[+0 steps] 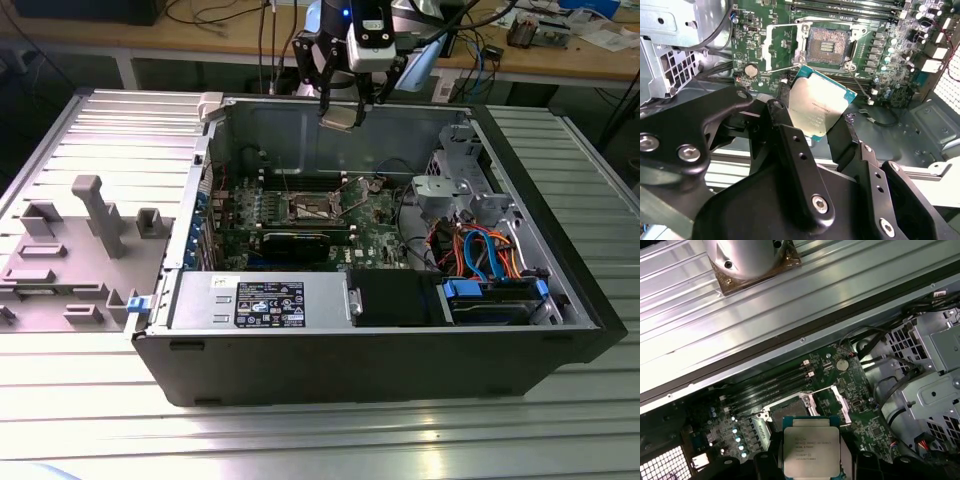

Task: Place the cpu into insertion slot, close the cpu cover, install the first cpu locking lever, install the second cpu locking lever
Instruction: 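Place the cpu into insertion slot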

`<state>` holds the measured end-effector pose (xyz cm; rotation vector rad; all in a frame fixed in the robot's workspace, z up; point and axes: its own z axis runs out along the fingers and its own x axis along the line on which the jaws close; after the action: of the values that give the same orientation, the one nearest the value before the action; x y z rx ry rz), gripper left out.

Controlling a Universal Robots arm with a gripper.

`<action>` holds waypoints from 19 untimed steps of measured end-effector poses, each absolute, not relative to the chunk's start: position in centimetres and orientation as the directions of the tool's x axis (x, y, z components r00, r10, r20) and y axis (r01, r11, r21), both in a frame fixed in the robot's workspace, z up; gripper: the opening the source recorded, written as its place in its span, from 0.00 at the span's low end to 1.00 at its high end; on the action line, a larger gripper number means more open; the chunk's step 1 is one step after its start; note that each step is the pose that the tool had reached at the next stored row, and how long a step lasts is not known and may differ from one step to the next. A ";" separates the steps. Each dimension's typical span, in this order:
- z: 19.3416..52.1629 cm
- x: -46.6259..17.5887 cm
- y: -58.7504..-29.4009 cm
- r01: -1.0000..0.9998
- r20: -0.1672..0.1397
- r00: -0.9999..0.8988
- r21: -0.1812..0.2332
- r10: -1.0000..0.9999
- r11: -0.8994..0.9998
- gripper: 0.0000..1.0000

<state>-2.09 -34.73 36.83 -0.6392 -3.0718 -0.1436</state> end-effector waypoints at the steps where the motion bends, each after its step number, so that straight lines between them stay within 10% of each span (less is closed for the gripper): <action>1: 36.8 -2.1 -34.7 0.402 0.019 -0.916 0.089 0.402 0.911 0.54; 19: 36.8 -2.1 -34.7 0.439 0.019 -0.898 0.089 0.439 0.894 0.54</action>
<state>-2.09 -34.73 36.83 -0.7089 -3.0585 -0.1437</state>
